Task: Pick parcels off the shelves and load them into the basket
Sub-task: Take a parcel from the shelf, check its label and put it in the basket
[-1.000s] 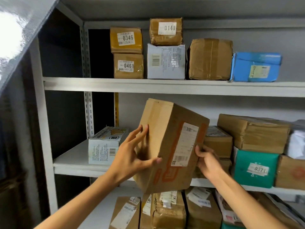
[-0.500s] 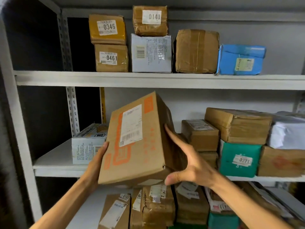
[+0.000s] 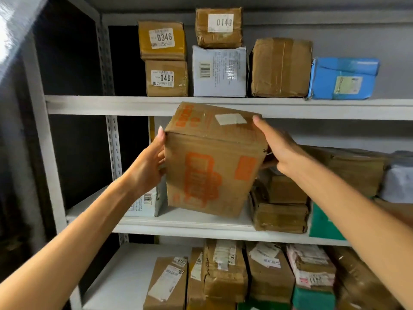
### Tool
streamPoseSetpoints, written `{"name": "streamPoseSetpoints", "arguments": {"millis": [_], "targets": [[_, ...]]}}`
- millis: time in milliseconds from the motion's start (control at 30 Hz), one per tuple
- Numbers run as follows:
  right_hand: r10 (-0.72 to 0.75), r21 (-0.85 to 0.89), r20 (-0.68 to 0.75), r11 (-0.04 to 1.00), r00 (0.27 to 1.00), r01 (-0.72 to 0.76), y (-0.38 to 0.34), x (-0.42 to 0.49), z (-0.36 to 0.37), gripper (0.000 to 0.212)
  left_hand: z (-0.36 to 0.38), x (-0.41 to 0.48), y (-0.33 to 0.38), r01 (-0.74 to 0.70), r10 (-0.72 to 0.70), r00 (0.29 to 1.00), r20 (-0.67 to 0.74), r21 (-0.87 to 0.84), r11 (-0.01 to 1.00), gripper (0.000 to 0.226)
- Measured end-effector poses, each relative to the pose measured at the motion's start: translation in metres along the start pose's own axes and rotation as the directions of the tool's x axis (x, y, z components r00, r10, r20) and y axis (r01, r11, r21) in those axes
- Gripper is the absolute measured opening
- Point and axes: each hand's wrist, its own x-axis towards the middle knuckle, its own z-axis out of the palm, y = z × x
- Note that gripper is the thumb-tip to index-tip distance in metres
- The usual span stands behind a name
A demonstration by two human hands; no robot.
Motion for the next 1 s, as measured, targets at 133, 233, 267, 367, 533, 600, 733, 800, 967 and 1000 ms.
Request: {"name": "streamPoseSetpoints", "arguments": {"millis": [133, 233, 267, 367, 533, 600, 733, 800, 967, 1000], "targets": [[-0.028, 0.150, 0.082, 0.989, 0.996, 0.015, 0.009, -0.004, -0.004, 0.033, -0.014, 0.003, 0.001, -0.023, 0.024, 1.000, 0.014, -0.038, 0.999, 0.092], [0.033, 0.437, 0.159, 0.894, 0.987, -0.101, 0.040, -0.006, 0.007, 0.080, -0.013, 0.004, -0.014, 0.020, -0.015, 0.997, -0.077, 0.065, 0.998, 0.103], [0.039, 0.473, 0.178, 0.873, 0.983, -0.120, 0.051, -0.006, 0.012, 0.085, -0.012, 0.005, -0.024, 0.041, -0.031, 0.992, -0.121, 0.082, 0.996, 0.108], [0.053, 0.400, 0.154, 0.910, 0.987, -0.111, 0.083, -0.010, 0.029, 0.032, -0.007, 0.008, -0.053, 0.091, -0.085, 0.975, -0.206, 0.023, 0.996, 0.078], [0.082, 0.263, 0.084, 0.959, 0.993, -0.102, 0.137, -0.003, 0.045, 0.052, -0.003, 0.016, -0.094, 0.078, -0.093, 0.958, -0.272, -0.065, 0.995, 0.065], [0.082, 0.233, 0.082, 0.967, 0.993, -0.099, 0.147, 0.001, 0.050, 0.059, -0.006, 0.017, -0.108, 0.086, -0.093, 0.967, -0.238, -0.038, 0.996, 0.078], [0.111, 0.097, 0.085, 0.988, 0.990, -0.119, 0.164, 0.006, 0.062, 0.078, -0.012, 0.020, -0.122, 0.042, -0.014, 0.984, -0.178, 0.157, 0.987, 0.082], [0.081, 0.025, 0.053, 0.996, 0.995, -0.083, 0.170, 0.013, 0.066, 0.050, -0.016, 0.024, -0.126, 0.023, 0.038, 0.973, -0.227, 0.258, 0.966, 0.070], [0.052, -0.053, 0.078, 0.997, 0.996, -0.047, 0.167, 0.034, 0.079, 0.049, -0.019, 0.036, -0.121, -0.005, 0.204, 0.934, -0.292, 0.562, 0.827, 0.033], [0.064, -0.074, 0.083, 0.996, 0.994, -0.058, 0.168, 0.038, 0.082, 0.061, -0.019, 0.039, -0.120, -0.001, 0.230, 0.925, -0.301, 0.604, 0.797, 0.030]]}}
